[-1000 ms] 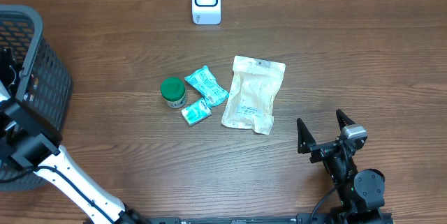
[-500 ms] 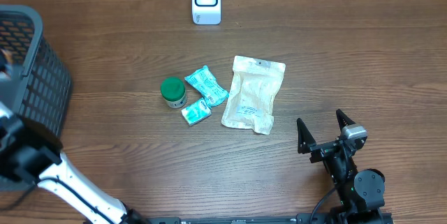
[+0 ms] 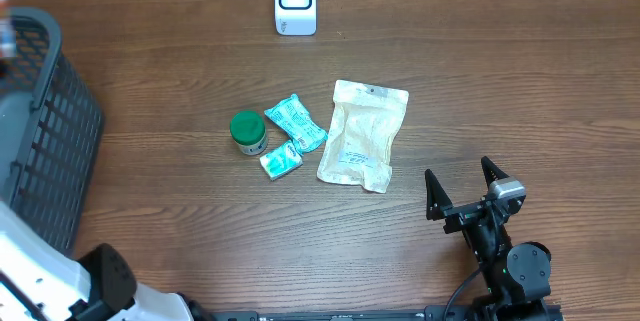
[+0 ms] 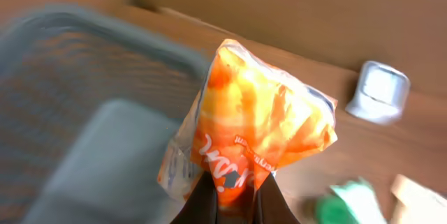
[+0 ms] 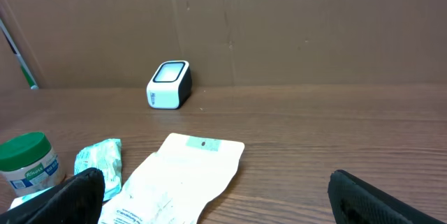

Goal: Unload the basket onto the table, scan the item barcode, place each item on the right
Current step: 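Lift the orange packet out and set it beside the clear bag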

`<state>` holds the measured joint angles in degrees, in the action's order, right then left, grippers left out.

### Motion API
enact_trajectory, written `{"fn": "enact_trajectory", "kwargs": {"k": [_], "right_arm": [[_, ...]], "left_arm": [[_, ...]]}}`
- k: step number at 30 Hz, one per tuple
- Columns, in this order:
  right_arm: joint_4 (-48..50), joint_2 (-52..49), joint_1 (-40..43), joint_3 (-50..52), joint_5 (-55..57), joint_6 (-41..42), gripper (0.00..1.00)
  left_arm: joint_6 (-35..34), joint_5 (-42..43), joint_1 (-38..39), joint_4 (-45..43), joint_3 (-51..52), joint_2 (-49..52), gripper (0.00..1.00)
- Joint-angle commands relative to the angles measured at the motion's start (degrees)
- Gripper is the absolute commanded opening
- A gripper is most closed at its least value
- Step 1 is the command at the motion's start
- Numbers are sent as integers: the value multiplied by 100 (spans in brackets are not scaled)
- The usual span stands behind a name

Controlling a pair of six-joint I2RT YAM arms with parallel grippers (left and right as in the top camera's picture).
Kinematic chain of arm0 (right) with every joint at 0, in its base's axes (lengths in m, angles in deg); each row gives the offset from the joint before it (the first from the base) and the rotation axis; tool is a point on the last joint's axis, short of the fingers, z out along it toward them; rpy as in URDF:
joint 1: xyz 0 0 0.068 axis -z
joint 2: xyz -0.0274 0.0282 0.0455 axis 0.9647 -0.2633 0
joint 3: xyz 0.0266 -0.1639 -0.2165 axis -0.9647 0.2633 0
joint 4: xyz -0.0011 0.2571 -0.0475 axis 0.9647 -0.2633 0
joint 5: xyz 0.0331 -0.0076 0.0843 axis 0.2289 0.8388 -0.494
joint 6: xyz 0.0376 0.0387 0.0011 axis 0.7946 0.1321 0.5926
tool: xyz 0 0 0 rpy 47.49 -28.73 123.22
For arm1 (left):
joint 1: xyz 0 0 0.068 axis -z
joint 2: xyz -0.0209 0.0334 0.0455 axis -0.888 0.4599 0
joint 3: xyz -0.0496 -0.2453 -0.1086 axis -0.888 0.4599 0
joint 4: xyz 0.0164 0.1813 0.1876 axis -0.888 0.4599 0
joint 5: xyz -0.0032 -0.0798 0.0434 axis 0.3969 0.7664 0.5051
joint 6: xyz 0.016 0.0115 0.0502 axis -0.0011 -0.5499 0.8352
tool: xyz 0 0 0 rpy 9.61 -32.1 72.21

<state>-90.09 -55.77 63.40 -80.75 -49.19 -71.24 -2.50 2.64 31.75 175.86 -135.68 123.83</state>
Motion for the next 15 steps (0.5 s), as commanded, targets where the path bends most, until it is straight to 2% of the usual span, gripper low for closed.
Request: {"fn": "enact_trajectory", "kwargs": {"k": [1, 7, 15], "right_arm": [[42, 52, -22, 59, -4, -9, 100], [42, 52, -22, 59, -4, -9, 100], [42, 52, -22, 59, -4, -9, 100]], "left_arm": [[-120, 328, 697, 236, 52, 164, 4], [-120, 160, 2074, 481, 610, 247, 4], [-127, -179, 3620, -114, 1934, 308, 4]]}}
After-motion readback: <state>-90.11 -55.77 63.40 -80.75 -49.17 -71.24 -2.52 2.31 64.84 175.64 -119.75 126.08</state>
